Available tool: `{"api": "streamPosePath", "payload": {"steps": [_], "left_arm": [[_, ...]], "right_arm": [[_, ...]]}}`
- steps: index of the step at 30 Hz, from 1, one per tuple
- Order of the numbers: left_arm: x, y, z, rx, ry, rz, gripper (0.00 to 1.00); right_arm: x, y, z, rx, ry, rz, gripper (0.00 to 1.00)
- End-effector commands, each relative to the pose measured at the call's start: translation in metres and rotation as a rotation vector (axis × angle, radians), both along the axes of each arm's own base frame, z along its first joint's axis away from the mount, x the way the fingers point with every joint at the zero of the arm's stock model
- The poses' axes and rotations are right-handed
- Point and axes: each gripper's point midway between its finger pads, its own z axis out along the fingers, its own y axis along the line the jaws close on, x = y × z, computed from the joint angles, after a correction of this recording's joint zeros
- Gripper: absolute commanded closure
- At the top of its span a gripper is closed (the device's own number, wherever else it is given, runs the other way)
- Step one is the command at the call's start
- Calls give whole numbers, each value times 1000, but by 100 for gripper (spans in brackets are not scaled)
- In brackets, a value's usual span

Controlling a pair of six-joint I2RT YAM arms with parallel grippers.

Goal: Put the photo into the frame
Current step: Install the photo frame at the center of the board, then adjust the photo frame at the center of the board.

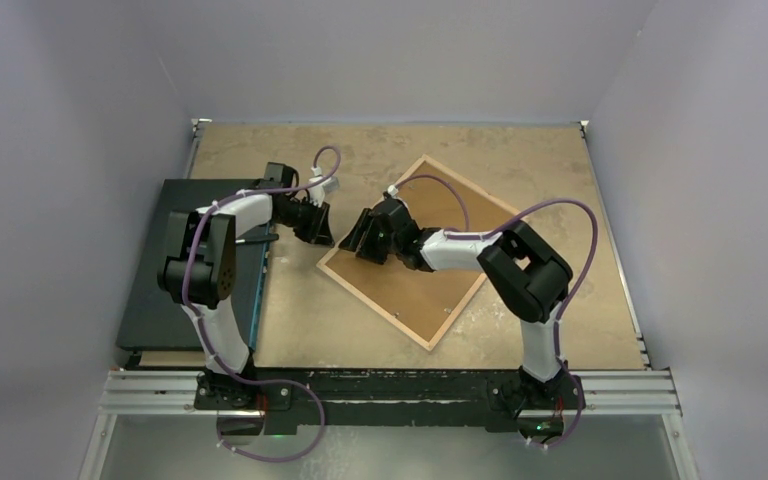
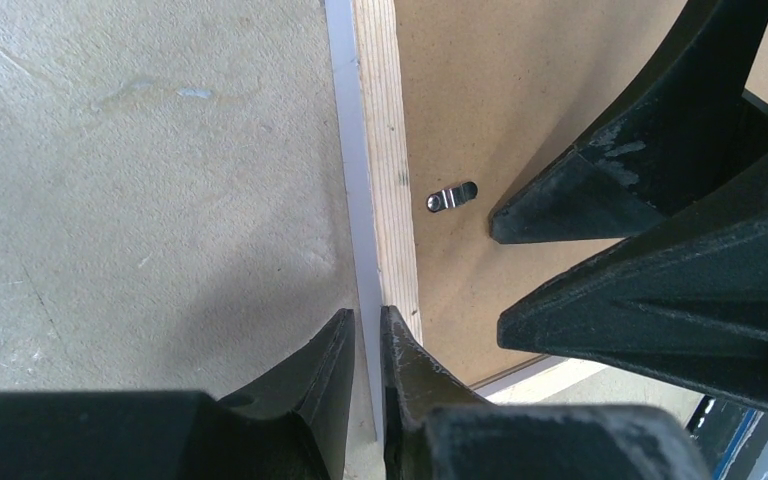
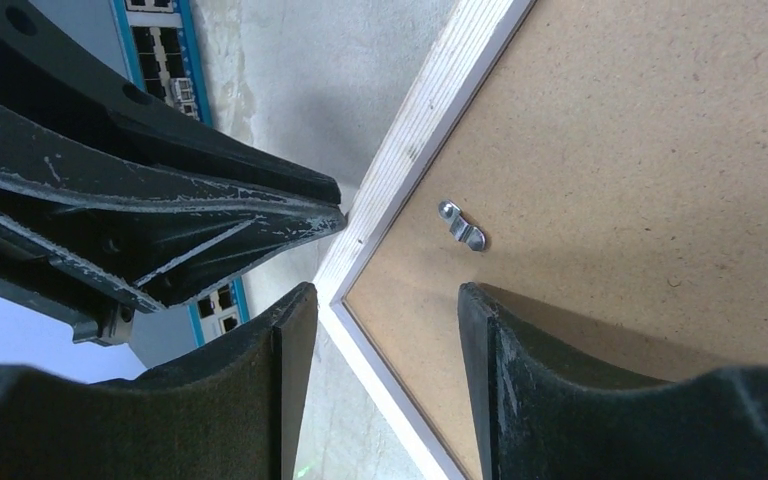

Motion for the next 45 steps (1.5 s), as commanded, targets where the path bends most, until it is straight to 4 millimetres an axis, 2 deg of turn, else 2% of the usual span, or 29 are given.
{"api": "streamPosePath", "payload": {"steps": [1,10,14,30,37,45], "left_arm": [[-19,6,-17,49,42,-23,87],[-20,6,-14,49,31,-24,89],[-20,7,-13,52,24,-25,90],[-20,3,-11,39,15,-32,91],[-20,2,-7,34,-1,-38,91],[-21,0,-5,31,1,-46,92]], "right_arm": [[18,0,3,-3,-42,-34,44],[29,-11,-7,-21,-49,-72,47],[35,-15,-5,-33,-68,-87,47],[38,-4,-10,-1,-62,-60,50],[33,1,-15,23,-32,-43,60],[33,5,-10,39,-35,-24,60]]}}
